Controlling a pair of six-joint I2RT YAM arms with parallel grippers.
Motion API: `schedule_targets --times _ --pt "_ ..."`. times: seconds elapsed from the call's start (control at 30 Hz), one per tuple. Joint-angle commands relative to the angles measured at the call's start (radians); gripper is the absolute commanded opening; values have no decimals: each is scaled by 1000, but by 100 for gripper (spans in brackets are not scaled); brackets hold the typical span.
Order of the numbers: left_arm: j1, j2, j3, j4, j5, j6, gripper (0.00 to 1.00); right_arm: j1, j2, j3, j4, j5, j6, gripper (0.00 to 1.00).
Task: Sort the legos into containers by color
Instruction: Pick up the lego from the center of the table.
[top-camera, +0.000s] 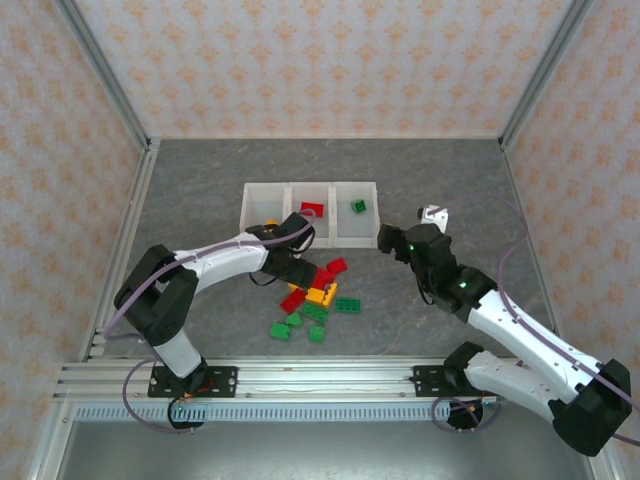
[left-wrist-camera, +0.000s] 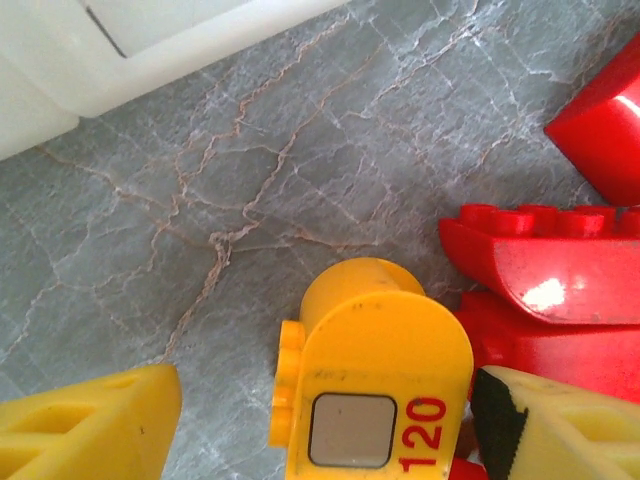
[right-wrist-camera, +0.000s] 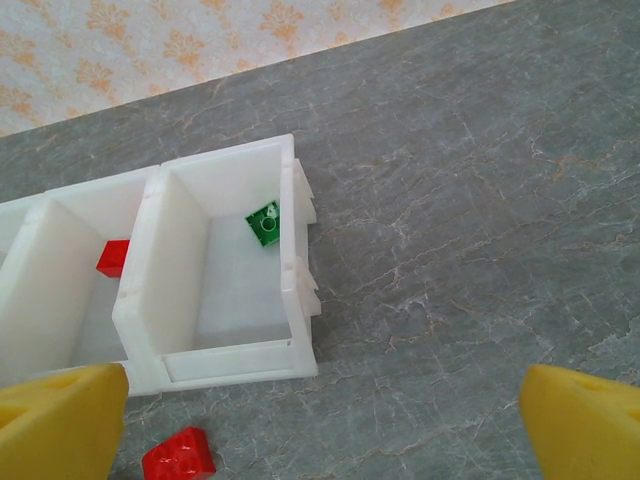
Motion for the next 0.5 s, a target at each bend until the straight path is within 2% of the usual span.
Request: schedule_targets --times 0.0,0.47 --pt "-1 40 15 -6 -33 3 79 -4 5 -8 -8 40 2 100" --pt "9 46 -20 25 -48 -48 68 -6 1 -54 20 82 7 100"
